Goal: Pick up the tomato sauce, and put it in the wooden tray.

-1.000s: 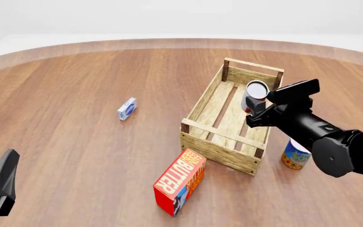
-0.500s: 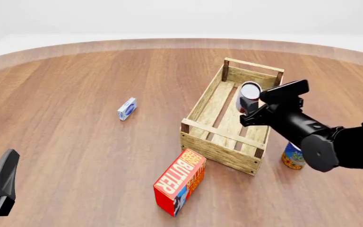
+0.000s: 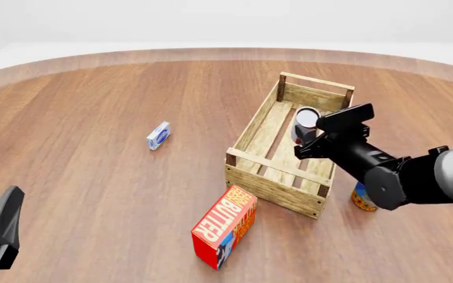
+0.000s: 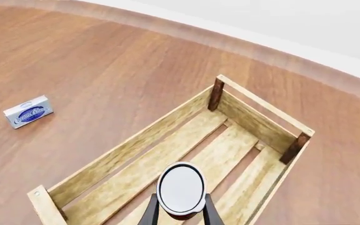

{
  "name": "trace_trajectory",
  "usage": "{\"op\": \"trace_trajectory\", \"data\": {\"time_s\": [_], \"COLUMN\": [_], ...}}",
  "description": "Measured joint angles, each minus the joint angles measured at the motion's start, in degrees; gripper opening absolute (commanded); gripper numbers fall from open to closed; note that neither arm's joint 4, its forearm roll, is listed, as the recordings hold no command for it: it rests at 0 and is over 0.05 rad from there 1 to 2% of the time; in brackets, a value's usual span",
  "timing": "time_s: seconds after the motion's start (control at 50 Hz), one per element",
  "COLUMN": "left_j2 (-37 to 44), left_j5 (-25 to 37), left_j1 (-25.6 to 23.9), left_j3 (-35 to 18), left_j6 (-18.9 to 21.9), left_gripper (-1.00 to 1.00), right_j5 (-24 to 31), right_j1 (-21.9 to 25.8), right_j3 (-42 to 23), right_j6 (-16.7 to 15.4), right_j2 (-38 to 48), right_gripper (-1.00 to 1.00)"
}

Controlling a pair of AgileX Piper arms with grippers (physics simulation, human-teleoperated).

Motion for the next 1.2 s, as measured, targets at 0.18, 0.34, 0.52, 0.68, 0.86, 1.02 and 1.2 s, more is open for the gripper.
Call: {"op": "trace_trajectory", "data": {"time_s": [0.18, 0.34, 0.52, 0.68, 0.86, 1.02, 1.2], "left_j2": [0.0, 0.0, 0.0, 0.0, 0.0, 0.0, 0.0], "left_j5": [0.0, 0.0, 0.0, 0.0, 0.0, 0.0, 0.0], "left_j1": [0.0, 0.0, 0.0, 0.0, 0.0, 0.0, 0.0], "left_j3": [0.0, 0.0, 0.0, 0.0, 0.0, 0.0, 0.0], "left_j6": [0.0, 0.0, 0.0, 0.0, 0.0, 0.0, 0.0], "left_gripper": [1.0, 1.0, 1.0, 1.0, 1.0, 1.0, 1.0], "right_j5": [-0.3, -0.4, -0.6, -1.0, -1.5, -1.9, -2.2], "right_j1": [-0.4, -0.5, -0.6, -0.6, -0.8, -0.8, -0.9], "right_j3": [-0.9, -1.6, -2.5, -3.0, -3.5, -3.8, -4.3], "right_j6": [-0.1, -0.1, -0.1, -0.1, 0.1, 0.2, 0.2], "right_j2": [1.7, 2.9, 4.1, 5.2, 6.7, 8.0, 9.2], "right_gripper": [-1.0, -1.0, -1.0, -1.0, -1.0, -1.0, -1.0]}}
